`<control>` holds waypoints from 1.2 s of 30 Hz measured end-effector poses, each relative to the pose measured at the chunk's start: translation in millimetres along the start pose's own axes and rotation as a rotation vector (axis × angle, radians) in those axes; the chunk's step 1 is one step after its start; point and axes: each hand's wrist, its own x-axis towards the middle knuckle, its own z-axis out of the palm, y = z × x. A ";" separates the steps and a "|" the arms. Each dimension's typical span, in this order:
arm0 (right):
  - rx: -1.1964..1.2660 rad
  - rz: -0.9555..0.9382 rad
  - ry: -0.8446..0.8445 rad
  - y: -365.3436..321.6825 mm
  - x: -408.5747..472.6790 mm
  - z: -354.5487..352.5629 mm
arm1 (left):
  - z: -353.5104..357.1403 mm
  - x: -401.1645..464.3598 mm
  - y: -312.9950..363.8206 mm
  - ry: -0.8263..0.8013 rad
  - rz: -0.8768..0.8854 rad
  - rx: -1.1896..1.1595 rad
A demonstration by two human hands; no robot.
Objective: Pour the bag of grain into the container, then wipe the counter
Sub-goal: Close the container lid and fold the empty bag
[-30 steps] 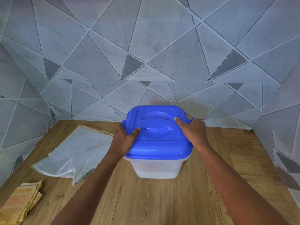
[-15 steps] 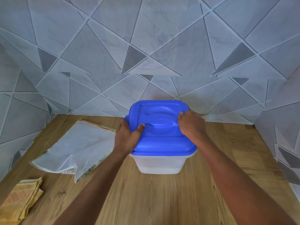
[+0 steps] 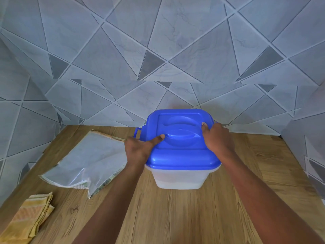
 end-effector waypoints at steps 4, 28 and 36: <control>0.025 0.000 -0.016 2.6 -0.1 0.6 | -1.6 -1.7 0.8 0.023 0.132 0.187; 0.450 0.024 -0.003 14.3 -8.0 3.9 | 20.2 11.0 -9.5 -0.084 0.415 0.142; 0.454 0.123 0.028 -0.4 50.0 0.5 | 59.9 55.8 20.5 -0.110 0.399 0.182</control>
